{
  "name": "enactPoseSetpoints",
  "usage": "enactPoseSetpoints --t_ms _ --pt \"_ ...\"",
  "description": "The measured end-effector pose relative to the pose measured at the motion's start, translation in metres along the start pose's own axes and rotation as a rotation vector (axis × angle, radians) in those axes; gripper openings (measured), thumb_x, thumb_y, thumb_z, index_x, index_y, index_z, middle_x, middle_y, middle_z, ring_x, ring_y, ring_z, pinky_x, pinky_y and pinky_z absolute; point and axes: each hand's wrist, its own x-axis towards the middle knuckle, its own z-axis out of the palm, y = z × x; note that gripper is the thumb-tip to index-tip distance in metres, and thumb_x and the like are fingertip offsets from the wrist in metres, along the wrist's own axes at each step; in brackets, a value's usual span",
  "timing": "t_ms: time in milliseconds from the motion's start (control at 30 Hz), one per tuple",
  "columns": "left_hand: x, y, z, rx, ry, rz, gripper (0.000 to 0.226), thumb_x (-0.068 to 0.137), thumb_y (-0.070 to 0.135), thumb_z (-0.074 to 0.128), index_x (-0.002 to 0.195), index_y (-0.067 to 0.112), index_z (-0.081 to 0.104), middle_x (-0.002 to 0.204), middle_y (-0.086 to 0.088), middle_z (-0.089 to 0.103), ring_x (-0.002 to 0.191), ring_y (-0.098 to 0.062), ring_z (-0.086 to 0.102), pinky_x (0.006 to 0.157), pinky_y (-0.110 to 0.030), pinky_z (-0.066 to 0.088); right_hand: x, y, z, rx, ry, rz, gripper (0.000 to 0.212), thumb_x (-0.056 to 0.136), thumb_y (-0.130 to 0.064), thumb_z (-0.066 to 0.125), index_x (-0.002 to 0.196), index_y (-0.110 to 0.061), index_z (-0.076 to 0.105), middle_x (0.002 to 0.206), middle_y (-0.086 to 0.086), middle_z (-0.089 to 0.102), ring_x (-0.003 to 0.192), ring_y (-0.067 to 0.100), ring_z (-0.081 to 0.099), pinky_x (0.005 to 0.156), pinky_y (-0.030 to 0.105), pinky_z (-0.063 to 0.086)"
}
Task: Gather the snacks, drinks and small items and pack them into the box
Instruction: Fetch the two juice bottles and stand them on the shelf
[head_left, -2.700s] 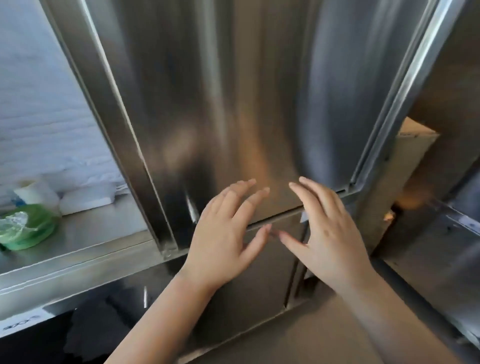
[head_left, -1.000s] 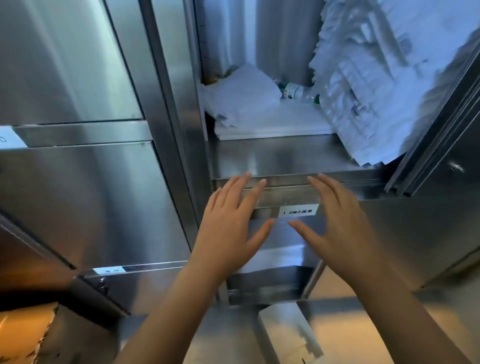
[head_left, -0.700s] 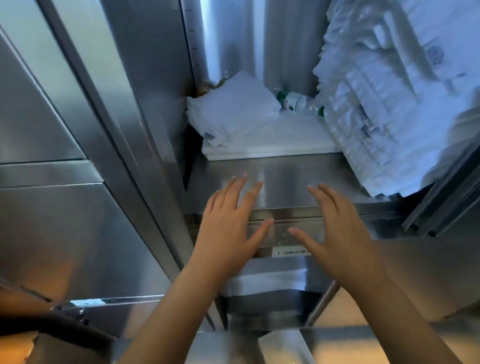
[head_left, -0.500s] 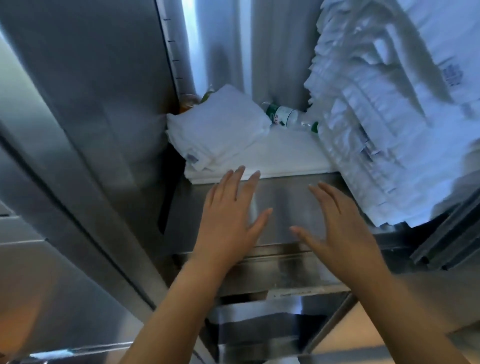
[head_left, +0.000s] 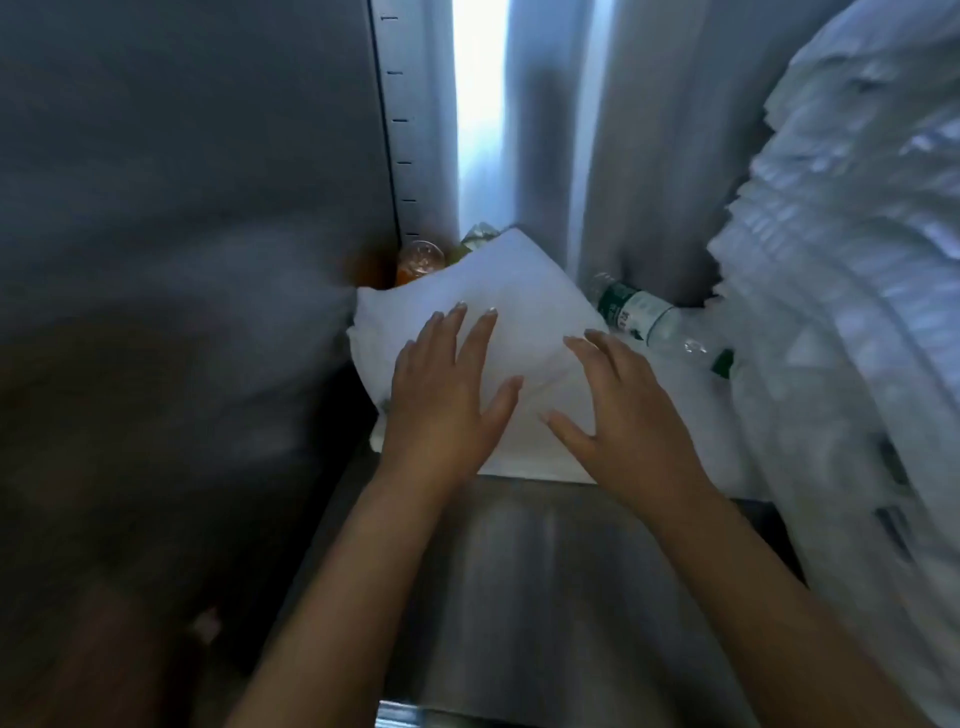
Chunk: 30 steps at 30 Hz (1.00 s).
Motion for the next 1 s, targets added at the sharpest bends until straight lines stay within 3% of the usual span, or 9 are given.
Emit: enactPoseSetpoints --t_ms 133,267,433,533,633,800,1000 --pt "0.042 -0.009 0.004 0.096 0.013 -0.126 0.055 0.097 0.043 0.038 0.147 0.024 0.025 0.155 -0.003 0.023 0.142 -0.022 0.018 0.114 -0.041 0.014 0.075 -0.006 0.013 0.033 -0.025 -0.119 0.057 0.092 -0.038 0.052 0.143 -0.020 0.033 0.152 0.004 0.026 0.139 0.021 0.025 0.110 0.034 0.027" --pt "0.088 -0.027 0.012 0.215 0.045 -0.167 0.048 0.097 0.031 0.039 0.143 0.019 0.034 0.149 -0.005 0.034 0.136 -0.022 0.028 0.111 -0.038 0.021 0.158 -0.010 0.029 0.047 -0.001 -0.181 0.041 0.095 -0.022 0.046 0.136 -0.014 0.043 0.147 0.007 0.036 0.134 0.026 0.033 0.103 0.037 0.034" --pt "0.140 -0.046 0.039 0.175 -0.080 -0.267 0.045 0.098 0.026 0.032 0.142 0.015 0.034 0.146 -0.006 0.037 0.134 -0.022 0.031 0.112 -0.037 0.022 0.226 0.006 0.065 0.067 0.035 -0.152 0.034 0.093 -0.006 0.044 0.124 -0.003 0.056 0.129 0.014 0.054 0.121 0.027 0.046 0.100 0.031 0.035" --pt "0.142 -0.053 0.061 0.180 -0.030 -0.276 0.042 0.099 0.028 0.029 0.139 0.018 0.039 0.142 -0.004 0.043 0.130 -0.020 0.036 0.111 -0.036 0.018 0.235 0.019 0.086 0.124 0.161 -0.075 0.029 0.089 -0.004 0.047 0.114 0.001 0.062 0.117 0.015 0.062 0.112 0.027 0.054 0.096 0.028 0.040" --pt "0.145 -0.059 0.067 0.142 0.033 -0.269 0.041 0.098 0.029 0.031 0.136 0.019 0.044 0.140 -0.003 0.045 0.129 -0.019 0.036 0.111 -0.033 0.017 0.247 0.023 0.095 0.130 0.181 -0.025 0.014 0.085 -0.005 0.050 0.097 -0.003 0.057 0.100 0.014 0.061 0.095 0.027 0.056 0.075 0.025 0.038" --pt "0.157 -0.062 0.063 0.070 0.081 -0.388 0.042 0.096 0.031 0.038 0.135 0.016 0.041 0.144 -0.005 0.036 0.125 -0.023 0.039 0.104 -0.034 0.029 0.262 0.020 0.097 -0.012 0.093 0.073 0.047 0.088 -0.021 0.057 0.126 0.003 0.045 0.126 0.018 0.048 0.111 0.031 0.052 0.090 0.036 0.044" --pt "0.191 -0.068 0.062 0.069 0.005 -0.552 0.060 0.091 0.029 0.049 0.144 0.014 0.026 0.145 -0.008 0.030 0.125 -0.030 0.037 0.097 -0.039 0.037 0.275 0.018 0.101 -0.075 0.113 0.048 0.025 0.089 -0.019 0.056 0.108 -0.004 0.056 0.114 0.013 0.058 0.106 0.027 0.052 0.086 0.034 0.042"
